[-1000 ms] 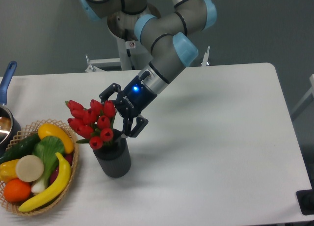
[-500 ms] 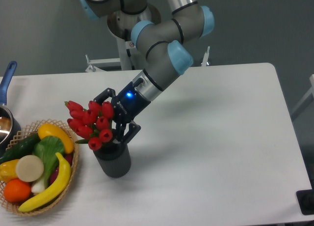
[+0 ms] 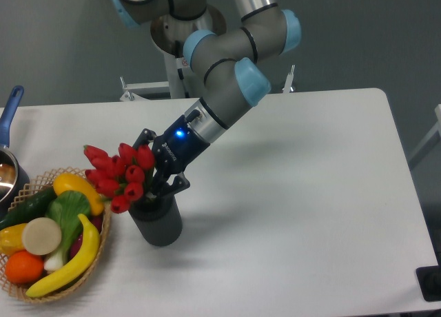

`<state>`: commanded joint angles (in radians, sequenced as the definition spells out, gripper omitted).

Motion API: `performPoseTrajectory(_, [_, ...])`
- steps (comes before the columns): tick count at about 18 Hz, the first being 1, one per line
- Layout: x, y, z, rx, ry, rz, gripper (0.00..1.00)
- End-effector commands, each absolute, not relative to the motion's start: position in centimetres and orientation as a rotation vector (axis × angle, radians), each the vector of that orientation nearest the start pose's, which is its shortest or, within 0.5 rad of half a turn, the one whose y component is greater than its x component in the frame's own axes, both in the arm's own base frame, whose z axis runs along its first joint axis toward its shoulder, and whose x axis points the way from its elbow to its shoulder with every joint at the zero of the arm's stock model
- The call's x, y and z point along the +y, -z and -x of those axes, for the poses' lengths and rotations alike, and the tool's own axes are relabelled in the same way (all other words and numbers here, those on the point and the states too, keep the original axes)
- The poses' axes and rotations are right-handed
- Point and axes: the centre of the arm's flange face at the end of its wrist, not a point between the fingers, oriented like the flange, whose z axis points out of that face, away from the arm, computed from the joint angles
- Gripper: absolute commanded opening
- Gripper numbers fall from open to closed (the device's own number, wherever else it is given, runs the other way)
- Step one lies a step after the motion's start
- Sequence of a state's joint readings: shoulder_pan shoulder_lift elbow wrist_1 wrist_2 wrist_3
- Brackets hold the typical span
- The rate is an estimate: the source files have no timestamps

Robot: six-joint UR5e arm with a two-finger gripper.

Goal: Pick up the flowers from the vase
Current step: 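Close the gripper on the tulip stems, then lift the gripped tulip bunch up out of the black vase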

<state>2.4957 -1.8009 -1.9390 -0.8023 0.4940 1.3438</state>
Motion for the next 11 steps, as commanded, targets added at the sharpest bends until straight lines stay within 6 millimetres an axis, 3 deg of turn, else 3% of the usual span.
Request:
performPoseTrajectory(5, [48.8,-33.2,29.9,0.512,0.348,1.993,0.44])
performPoseTrajectory(11, [48.5,-36.2,30.9,0.449,0.348,1.960,0.44])
